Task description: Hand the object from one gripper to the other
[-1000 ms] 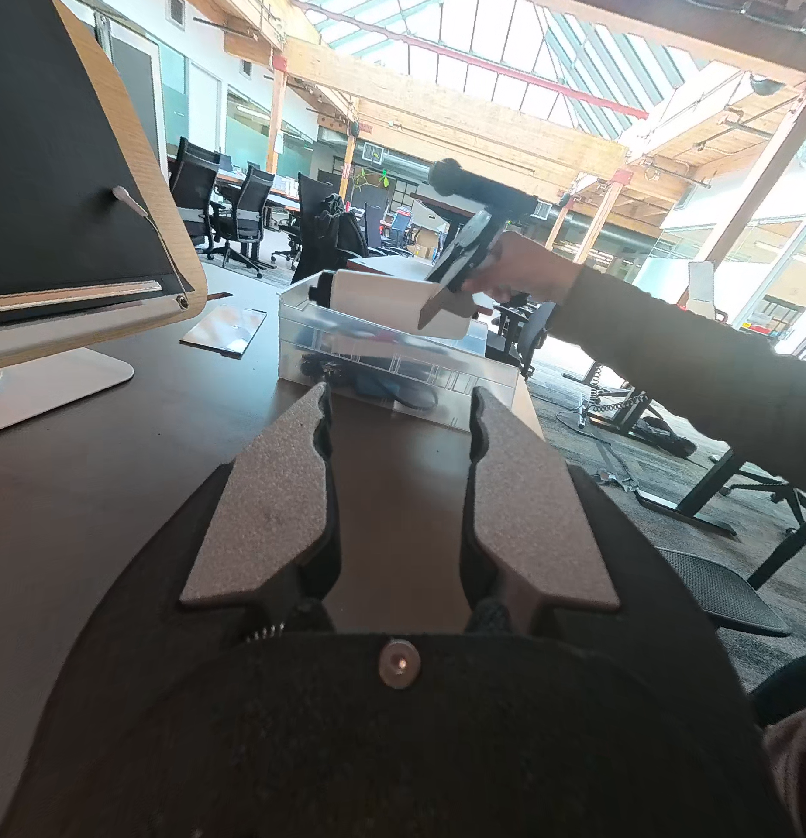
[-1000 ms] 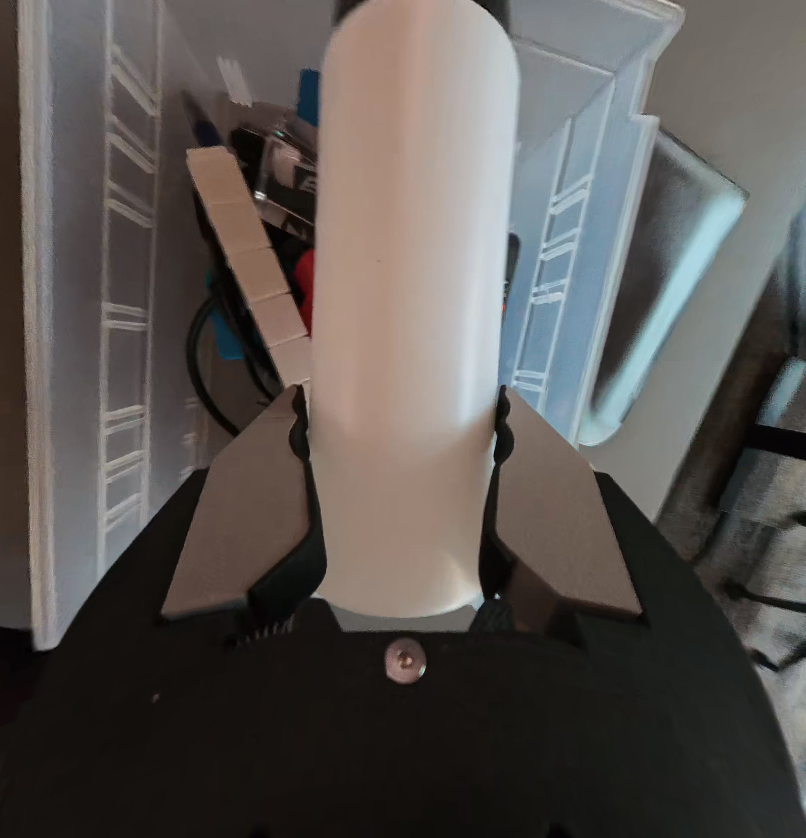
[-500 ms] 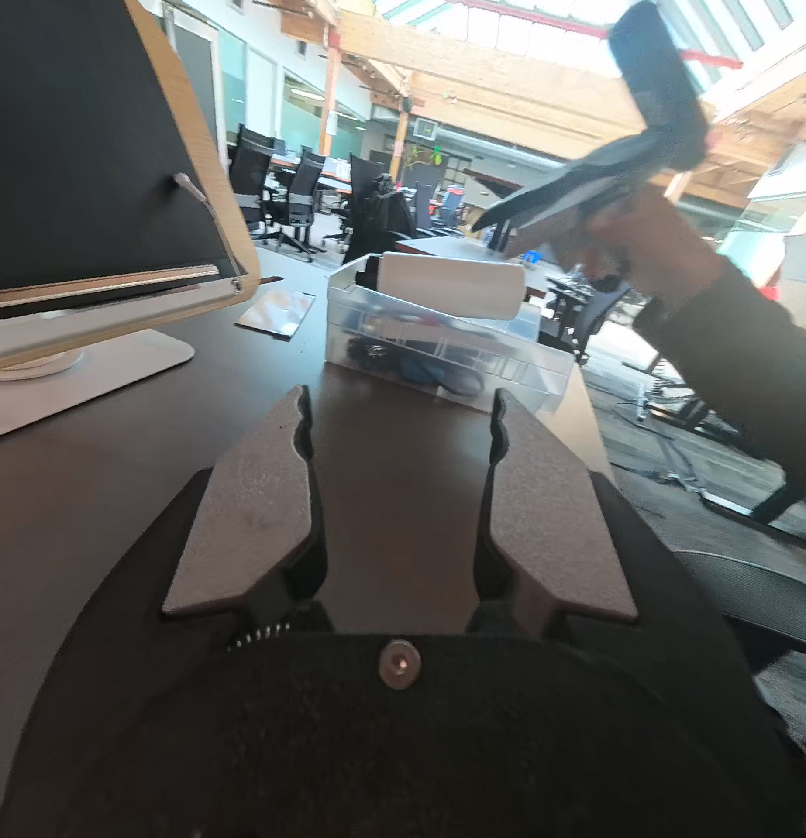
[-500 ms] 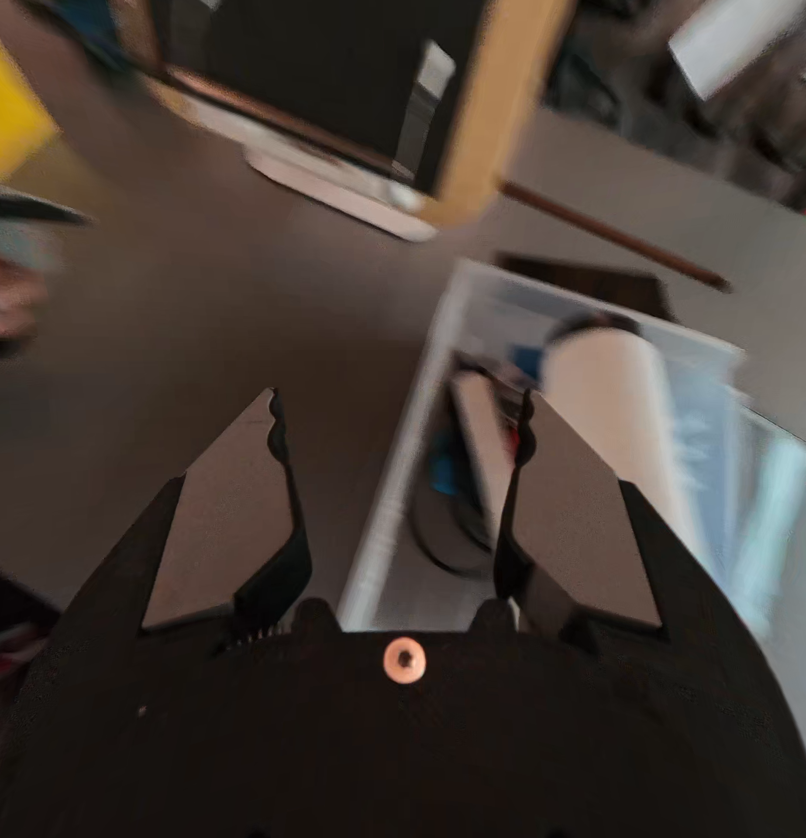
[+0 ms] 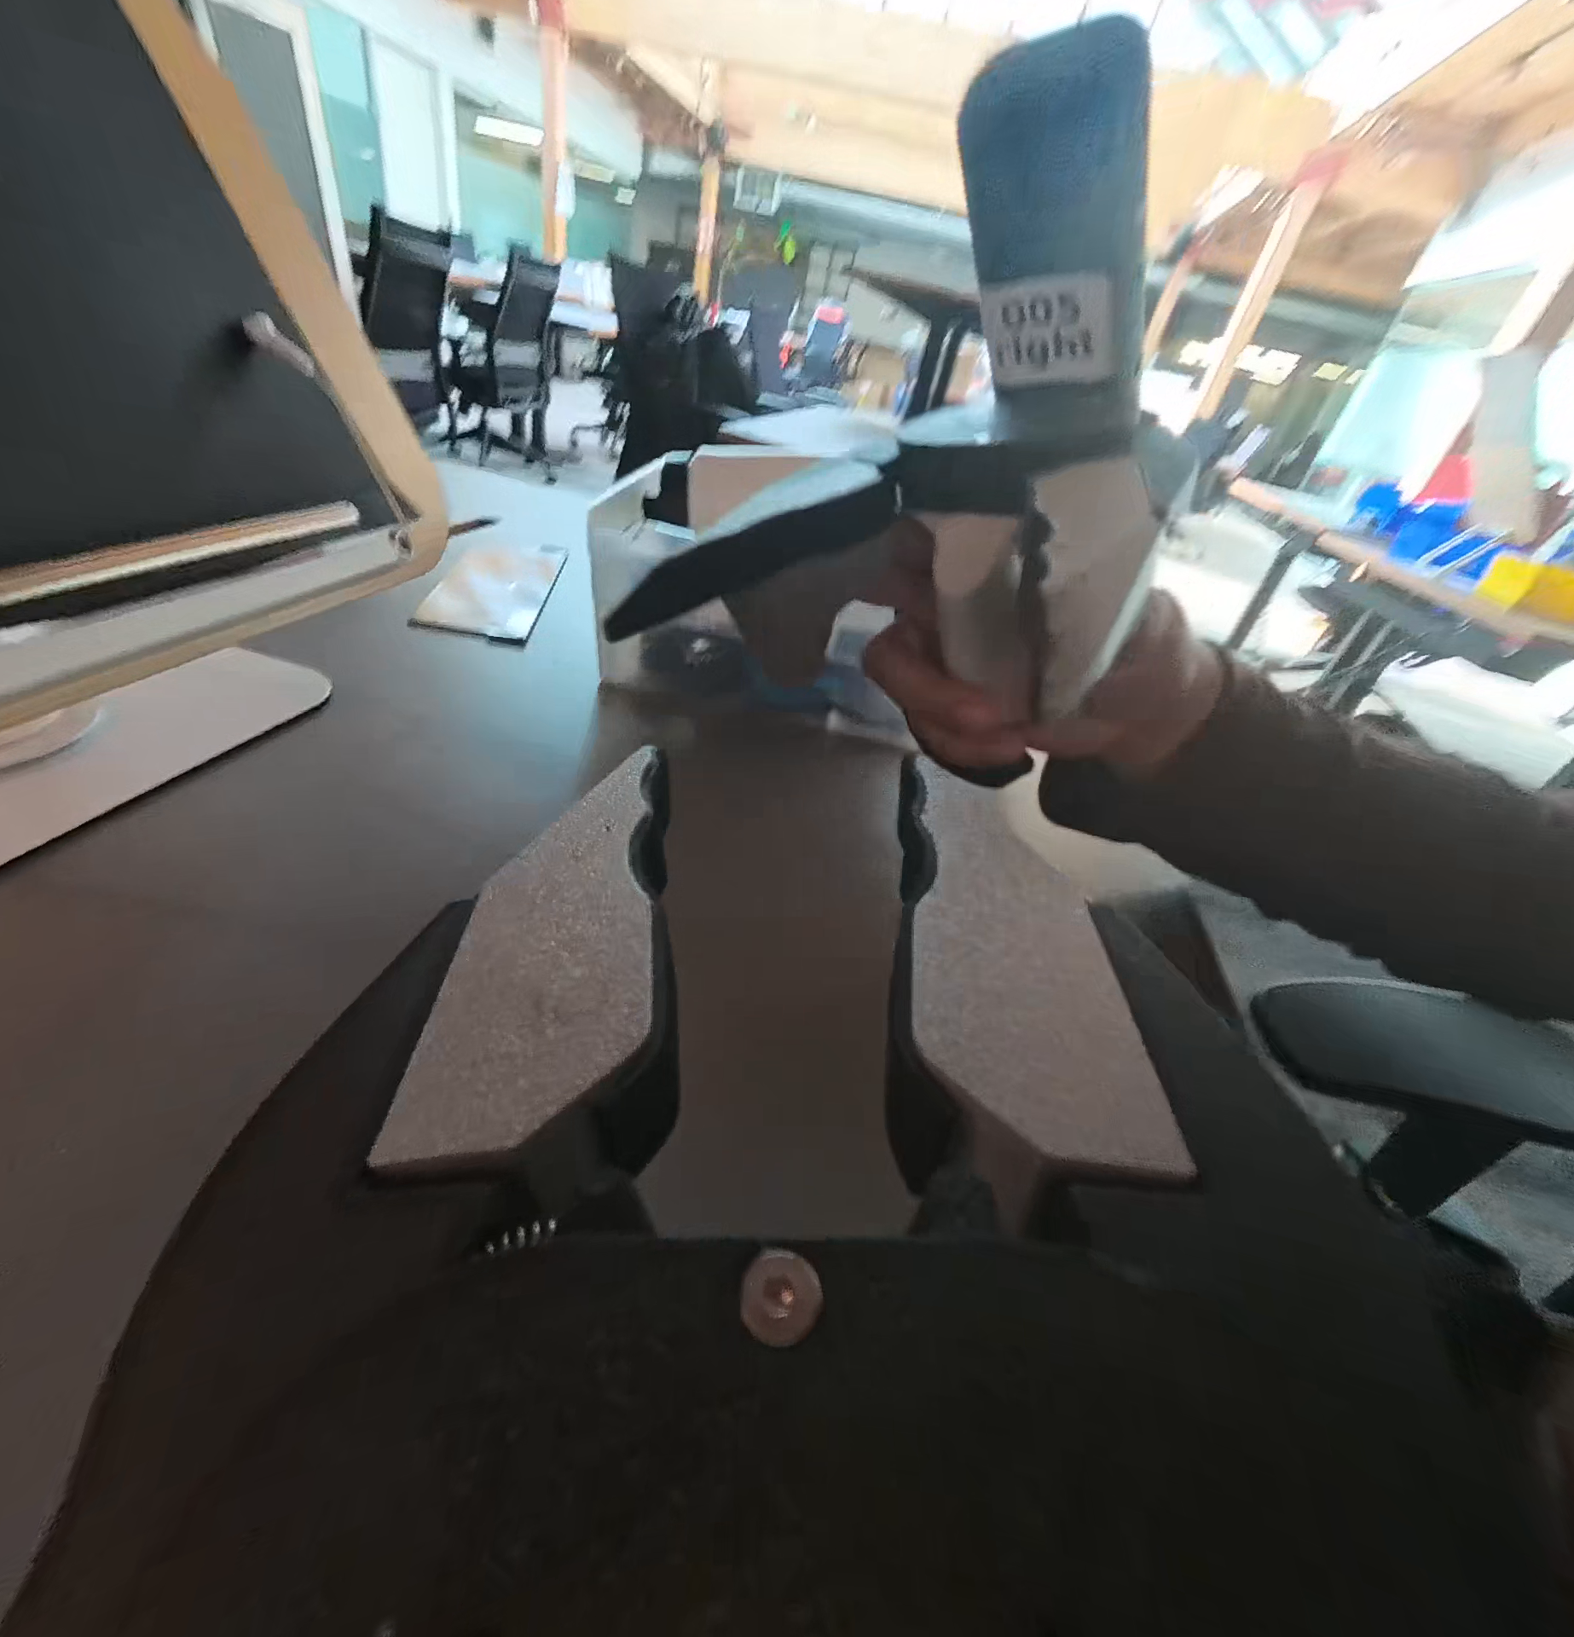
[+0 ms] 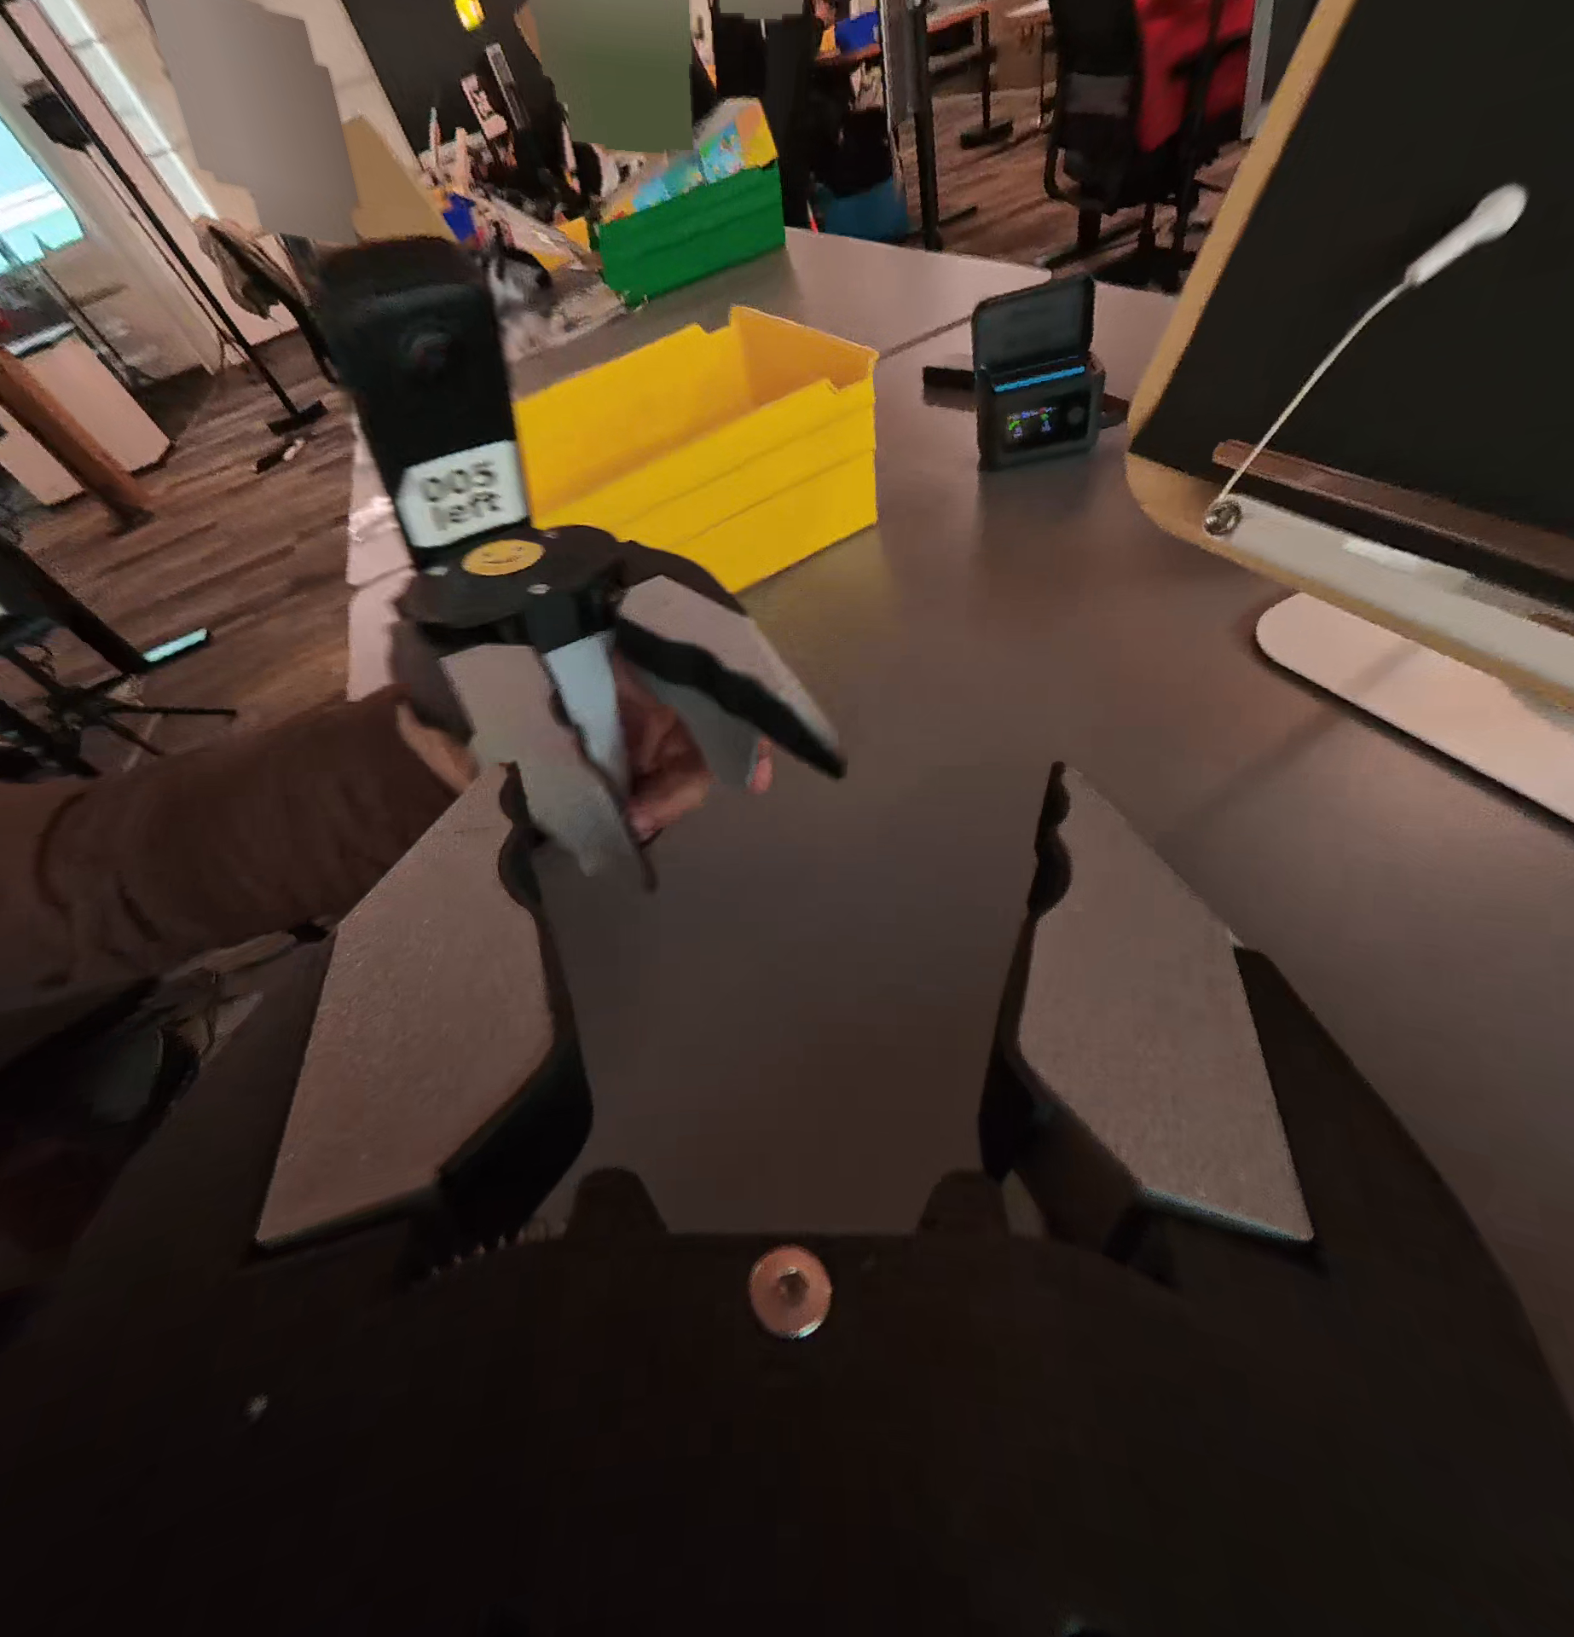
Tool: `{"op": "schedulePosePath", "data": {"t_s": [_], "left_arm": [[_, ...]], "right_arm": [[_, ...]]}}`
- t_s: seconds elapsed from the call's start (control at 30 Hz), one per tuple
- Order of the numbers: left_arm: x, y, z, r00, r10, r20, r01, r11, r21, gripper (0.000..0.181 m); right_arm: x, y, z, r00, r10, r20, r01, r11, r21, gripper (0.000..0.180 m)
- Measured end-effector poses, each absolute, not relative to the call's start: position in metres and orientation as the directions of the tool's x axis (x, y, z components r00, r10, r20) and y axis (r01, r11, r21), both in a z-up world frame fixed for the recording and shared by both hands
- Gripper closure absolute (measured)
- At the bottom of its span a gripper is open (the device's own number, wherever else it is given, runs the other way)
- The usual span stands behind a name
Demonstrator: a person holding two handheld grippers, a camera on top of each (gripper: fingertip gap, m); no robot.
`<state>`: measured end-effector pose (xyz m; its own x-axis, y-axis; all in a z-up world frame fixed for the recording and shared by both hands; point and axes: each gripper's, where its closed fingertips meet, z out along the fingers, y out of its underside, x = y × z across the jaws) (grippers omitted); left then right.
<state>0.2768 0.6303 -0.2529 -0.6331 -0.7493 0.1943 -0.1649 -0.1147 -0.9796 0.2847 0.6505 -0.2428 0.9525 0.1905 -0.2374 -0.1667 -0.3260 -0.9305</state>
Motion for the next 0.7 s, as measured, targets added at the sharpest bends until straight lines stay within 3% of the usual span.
{"op": "schedulePosePath", "data": {"t_s": [0.07, 0.17, 0.4, 0.5, 0.53, 0.57, 0.7], "left_arm": [[0.281, 0.629, -0.267, -0.618, -0.763, 0.192, -0.217, -0.069, -0.974, 0.132], [0.287, 0.632, -0.289, -0.574, -0.803, 0.16, -0.287, 0.015, -0.958, 0.135], [0.286, 0.635, -0.311, -0.522, -0.853, 0.009, -0.335, 0.195, -0.922, 0.136], [0.255, 0.623, -0.292, -0.499, -0.863, 0.075, -0.358, 0.127, -0.925, 0.119], [0.24, 0.624, -0.282, -0.484, -0.873, 0.068, -0.351, 0.123, -0.928, 0.119], [0.224, 0.63, -0.271, -0.468, -0.883, 0.05, -0.342, 0.128, -0.931, 0.127], [0.165, 0.712, -0.222, -0.229, -0.969, -0.097, -0.359, 0.176, -0.917, 0.132]], "right_arm": [[0.297, 0.667, -0.263, 0.958, 0.187, -0.22, -0.142, -0.358, -0.923, 0.069], [0.327, 0.682, -0.299, 0.987, 0.099, -0.126, -0.084, -0.353, -0.932, 0.083], [0.319, 0.683, -0.313, 0.992, 0.114, -0.048, 0.001, -0.397, -0.918, 0.092], [0.304, 0.683, -0.304, 0.975, 0.191, -0.114, -0.043, -0.343, -0.938, 0.067], [0.298, 0.683, -0.301, 0.969, 0.213, -0.126, -0.05, -0.33, -0.943, 0.069], [0.295, 0.682, -0.299, 0.968, 0.219, -0.126, -0.051, -0.318, -0.947, 0.083], [0.293, 0.678, -0.285, 0.966, 0.234, -0.11, -0.046, -0.264, -0.963, 0.086]]}}
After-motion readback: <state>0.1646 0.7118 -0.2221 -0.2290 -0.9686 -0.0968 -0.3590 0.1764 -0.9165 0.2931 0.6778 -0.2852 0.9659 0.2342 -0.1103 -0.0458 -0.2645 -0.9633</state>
